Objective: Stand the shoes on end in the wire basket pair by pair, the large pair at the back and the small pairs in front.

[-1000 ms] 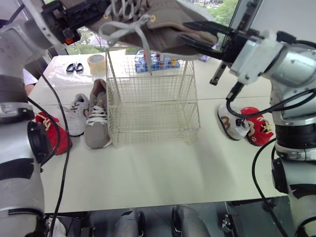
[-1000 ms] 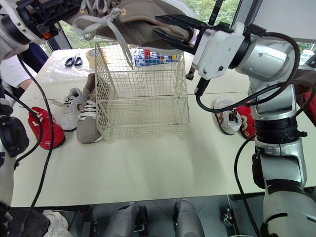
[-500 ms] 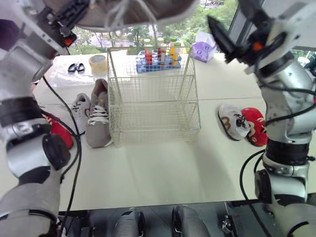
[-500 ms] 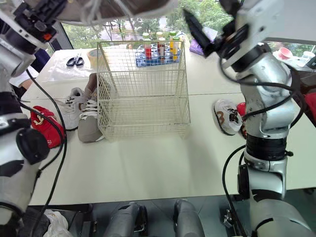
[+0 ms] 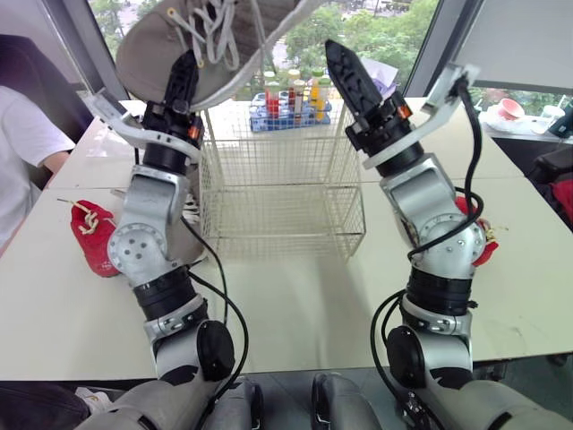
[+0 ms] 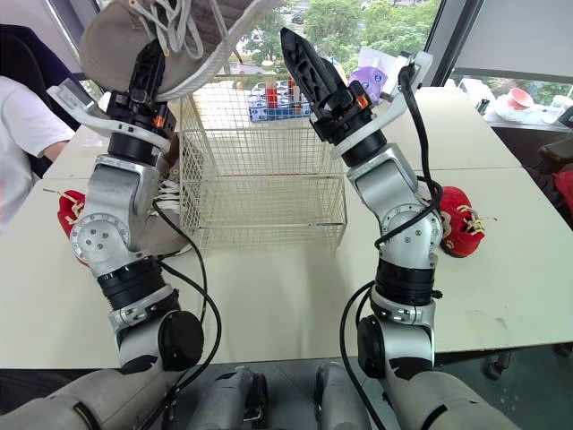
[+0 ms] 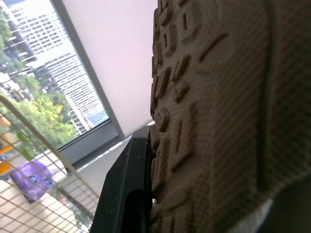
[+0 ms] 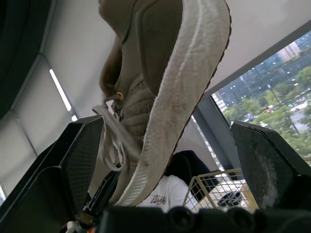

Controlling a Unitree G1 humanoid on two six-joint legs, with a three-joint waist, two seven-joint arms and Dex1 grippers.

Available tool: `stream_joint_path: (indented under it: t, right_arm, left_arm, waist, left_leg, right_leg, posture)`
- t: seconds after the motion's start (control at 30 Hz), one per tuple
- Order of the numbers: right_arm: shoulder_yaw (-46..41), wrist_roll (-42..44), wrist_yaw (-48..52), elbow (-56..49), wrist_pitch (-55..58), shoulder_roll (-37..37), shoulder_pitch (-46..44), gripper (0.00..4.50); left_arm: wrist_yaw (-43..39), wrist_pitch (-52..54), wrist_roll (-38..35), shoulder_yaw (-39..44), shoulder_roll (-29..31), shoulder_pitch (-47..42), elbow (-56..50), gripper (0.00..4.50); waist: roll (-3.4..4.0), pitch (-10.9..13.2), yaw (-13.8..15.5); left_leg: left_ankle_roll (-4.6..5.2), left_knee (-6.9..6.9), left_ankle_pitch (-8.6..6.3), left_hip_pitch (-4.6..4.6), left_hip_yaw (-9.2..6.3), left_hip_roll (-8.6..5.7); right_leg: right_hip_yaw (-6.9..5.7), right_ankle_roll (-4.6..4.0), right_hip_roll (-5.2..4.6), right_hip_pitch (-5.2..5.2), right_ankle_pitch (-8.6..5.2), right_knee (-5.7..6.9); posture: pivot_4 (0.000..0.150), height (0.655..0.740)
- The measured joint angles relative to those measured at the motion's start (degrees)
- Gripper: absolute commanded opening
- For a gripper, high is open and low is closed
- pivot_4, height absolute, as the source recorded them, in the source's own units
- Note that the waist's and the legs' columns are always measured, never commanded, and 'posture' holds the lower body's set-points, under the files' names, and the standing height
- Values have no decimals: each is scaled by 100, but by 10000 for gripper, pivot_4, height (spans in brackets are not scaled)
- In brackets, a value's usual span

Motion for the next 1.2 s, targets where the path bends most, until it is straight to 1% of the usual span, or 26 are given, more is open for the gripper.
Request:
stream_joint_path:
  t: [0.13, 0.27, 0.37, 0.53, 0.6, 0.7, 0.77, 0.83, 0.93, 1.03, 1.2]
  right_arm:
    - [116, -89, 212, 349, -142, 116, -79, 44724]
    - [209, -206, 361, 474, -302, 202, -149, 44724]
    - [211, -214, 389, 479, -340, 202, -165, 44724]
    - [106, -127, 386, 288, -291, 15, -150, 44724]
    - [57, -108, 386, 276, -292, 6, -150, 44724]
    - [-27, 177, 326, 280, -266, 122, -161, 44724]
    - [-181, 478, 211, 281, -209, 141, -162, 44724]
    - [-309, 597, 147, 281, -205, 118, -162, 44724]
    - [-311, 596, 142, 280, -202, 86, -162, 44724]
    - [-140, 536, 173, 280, -217, 220, -162, 44724]
    - [177, 332, 286, 295, -351, 454, -312, 44724]
  left_arm:
    - [-5, -60, -385, -355, 45, 209, -288, 7682]
    - [41, -80, -507, -662, 133, 414, -338, 7682]
    - [93, -134, -612, -727, 331, 417, -339, 7682]
    - [111, -312, -929, -643, 884, 345, -319, 7682]
    - [111, -405, -968, -661, 883, 346, -303, 7682]
    - [117, -583, -1054, -727, 759, 292, -169, 7682]
    - [120, -670, -1068, -749, 790, 157, -99, 7682]
    - [115, -719, -1130, -759, 864, 50, -99, 7682]
    - [98, -736, -1161, -785, 892, 38, -96, 7682]
    - [39, -746, -1149, -929, 831, 102, -95, 7682]
    - [-144, -642, -814, -1371, 825, 456, -28, 7682]
  waist:
    - [0, 0, 0]
    - [0, 0, -1]
    - [0, 0, -5]
    - [1, 0, -6]
    - [0, 0, 13]
    - [0, -1, 16]
    - [0, 0, 16]
    - [0, 0, 2]
    - [0, -1, -5]
    - [0, -1, -6]
    - [0, -1, 2]
  left_leg:
    - [-4, 0, 2, 2, 0, 0]
    - [-6, 0, 3, 1, -1, 0]
    - [-9, 0, 5, 1, -1, 0]
    - [-18, -1, 10, 2, -2, 2]
    - [-16, -1, 9, 2, -5, 1]
    - [-15, -1, 9, 1, -9, 1]
    - [-15, -1, 9, 0, -11, 0]
    - [-17, -2, 9, 1, -12, 1]
    - [-17, -4, 10, 1, -11, 1]
    - [-18, -6, 10, 2, -12, 1]
    - [-18, -5, 10, 1, -13, 1]
  right_leg:
    - [0, 0, 0, 1, 0, 0]
    - [-1, 0, 1, 1, 0, 0]
    - [-1, 0, 1, 1, 0, 0]
    - [-1, -1, 3, 1, 0, -1]
    - [-6, -1, 2, 8, 0, -10]
    - [-8, -1, 2, 11, 0, -27]
    - [-12, -1, 3, 13, 0, -34]
    - [-12, -1, 3, 18, 0, -43]
    - [-12, -1, 4, 21, 0, -49]
    - [-13, -1, 6, 21, 0, -50]
    - [-14, -1, 7, 22, 0, -53]
  posture:
    - [1500, 7400]
    - [1500, 7400]
    - [1500, 7400]
    - [1500, 7400]
    - [1500, 7400]
    - [1500, 7400]
    - [1500, 7400]
    - [1500, 7400]
    - [1500, 7400]
    - [1500, 7400]
    - [1500, 7400]
